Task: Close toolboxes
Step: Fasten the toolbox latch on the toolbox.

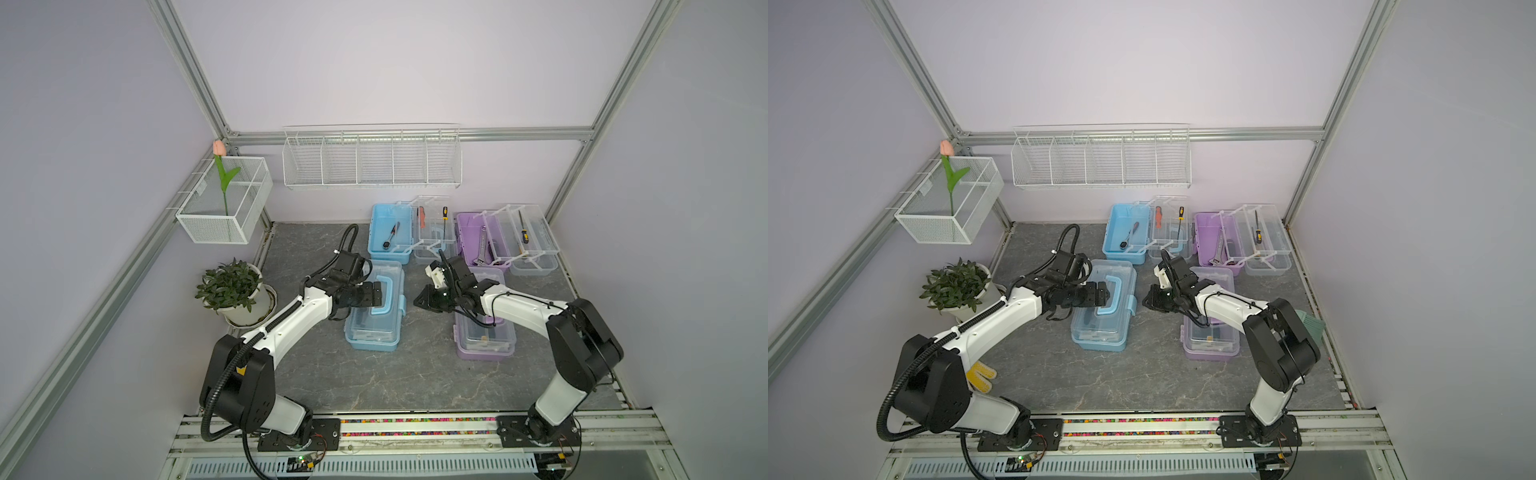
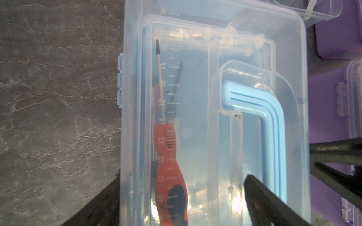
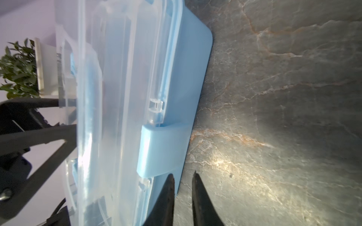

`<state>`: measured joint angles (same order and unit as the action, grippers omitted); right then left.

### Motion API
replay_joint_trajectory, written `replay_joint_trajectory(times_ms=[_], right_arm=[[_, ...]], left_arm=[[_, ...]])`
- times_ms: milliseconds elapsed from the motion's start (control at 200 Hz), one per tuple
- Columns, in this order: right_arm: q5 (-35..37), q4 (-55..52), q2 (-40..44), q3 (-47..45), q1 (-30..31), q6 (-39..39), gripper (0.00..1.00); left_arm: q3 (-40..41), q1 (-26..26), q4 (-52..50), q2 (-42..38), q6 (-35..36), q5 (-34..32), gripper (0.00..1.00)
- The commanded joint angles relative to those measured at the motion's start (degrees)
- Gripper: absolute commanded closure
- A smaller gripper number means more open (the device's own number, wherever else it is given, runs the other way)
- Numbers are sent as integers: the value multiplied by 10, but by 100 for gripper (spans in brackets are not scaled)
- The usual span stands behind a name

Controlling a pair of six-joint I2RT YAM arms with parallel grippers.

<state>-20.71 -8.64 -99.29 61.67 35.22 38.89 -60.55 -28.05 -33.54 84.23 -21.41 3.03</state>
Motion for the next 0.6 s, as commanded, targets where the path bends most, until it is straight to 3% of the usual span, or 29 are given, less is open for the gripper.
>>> replay_joint_trajectory(times_ms=[0, 230, 595], right_arm=[[15, -25, -31, 28, 16, -24, 81], [6, -28, -77, 79, 43, -20, 83], [-24, -1, -95, 97, 55, -4, 83]], left_arm=[[-7, -6, -37, 5, -3, -3, 10], [0, -7, -23, 15, -8, 12, 20], [5, -8, -6, 28, -14, 28, 23]])
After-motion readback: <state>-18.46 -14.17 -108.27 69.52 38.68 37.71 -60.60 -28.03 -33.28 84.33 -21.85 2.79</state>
